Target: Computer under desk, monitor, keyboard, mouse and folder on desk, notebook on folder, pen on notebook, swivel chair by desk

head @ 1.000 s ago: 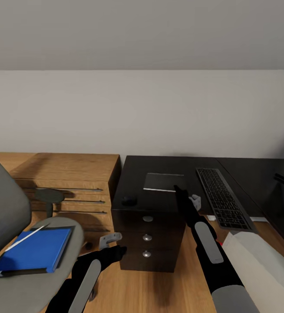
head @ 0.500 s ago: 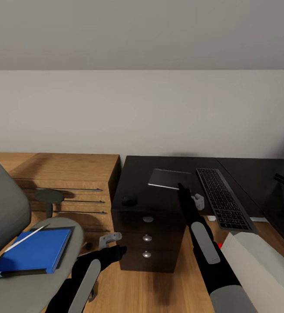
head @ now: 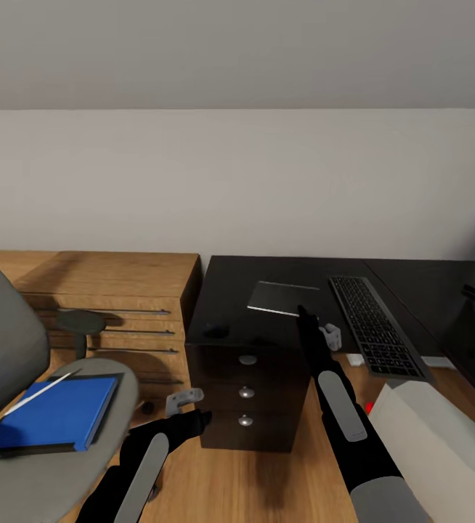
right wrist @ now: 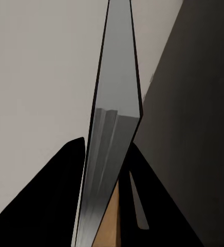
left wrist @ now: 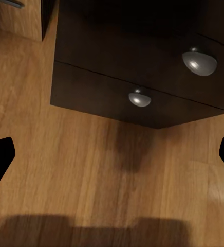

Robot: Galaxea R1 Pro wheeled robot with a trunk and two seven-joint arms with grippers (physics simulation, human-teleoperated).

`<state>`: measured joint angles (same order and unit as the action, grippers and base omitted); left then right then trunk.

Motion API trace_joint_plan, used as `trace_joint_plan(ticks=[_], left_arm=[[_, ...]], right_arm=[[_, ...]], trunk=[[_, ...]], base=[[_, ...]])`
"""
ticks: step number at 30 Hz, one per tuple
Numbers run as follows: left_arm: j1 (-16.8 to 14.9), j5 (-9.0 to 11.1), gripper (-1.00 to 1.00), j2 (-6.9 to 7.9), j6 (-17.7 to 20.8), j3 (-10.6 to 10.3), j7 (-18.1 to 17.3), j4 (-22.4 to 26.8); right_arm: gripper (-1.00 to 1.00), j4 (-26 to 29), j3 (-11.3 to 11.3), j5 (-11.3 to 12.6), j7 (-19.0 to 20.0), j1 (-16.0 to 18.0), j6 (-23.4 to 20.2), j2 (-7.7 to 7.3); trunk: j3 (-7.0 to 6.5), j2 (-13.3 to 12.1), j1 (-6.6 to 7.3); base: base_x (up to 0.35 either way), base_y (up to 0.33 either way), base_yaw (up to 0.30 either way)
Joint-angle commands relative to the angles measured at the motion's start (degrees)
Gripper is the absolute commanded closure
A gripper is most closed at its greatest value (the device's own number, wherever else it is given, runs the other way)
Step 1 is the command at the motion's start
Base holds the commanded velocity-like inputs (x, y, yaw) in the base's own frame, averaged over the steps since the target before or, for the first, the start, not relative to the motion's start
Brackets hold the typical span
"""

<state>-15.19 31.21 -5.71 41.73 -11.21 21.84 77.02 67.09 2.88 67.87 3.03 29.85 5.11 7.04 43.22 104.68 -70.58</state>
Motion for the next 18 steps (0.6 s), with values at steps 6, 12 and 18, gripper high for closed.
trace_joint_plan(ticks=[6, 12, 18], left_arm=[[0.0, 0.6, -1.0, 0.0, 0.1, 0.0, 0.6, 0.1], [0.0, 0.6, -1.0, 0.0, 0.1, 0.0, 0.6, 0.1], [0.0, 0.6, -1.0, 0.0, 0.1, 0.0, 0.6, 0.1]], right_arm=[[1.0, -0.1, 0.1, 0.6, 0.2, 0.0, 0.3, -0.01], [1.0, -0.1, 0.1, 0.6, 0.2, 0.0, 0.3, -0.01], [1.0, -0.5, 0.2, 0.6, 0.2, 0.0, 0.3, -0.01]], trunk=[[1.13, 2.4, -1.32], [2.21, 4.9, -2.63], [3.29, 7.3, -3.95]], base=[[0.0, 0.0, 0.0], [0.0, 0.0, 0.0], [-0.172, 0.0, 0.0]])
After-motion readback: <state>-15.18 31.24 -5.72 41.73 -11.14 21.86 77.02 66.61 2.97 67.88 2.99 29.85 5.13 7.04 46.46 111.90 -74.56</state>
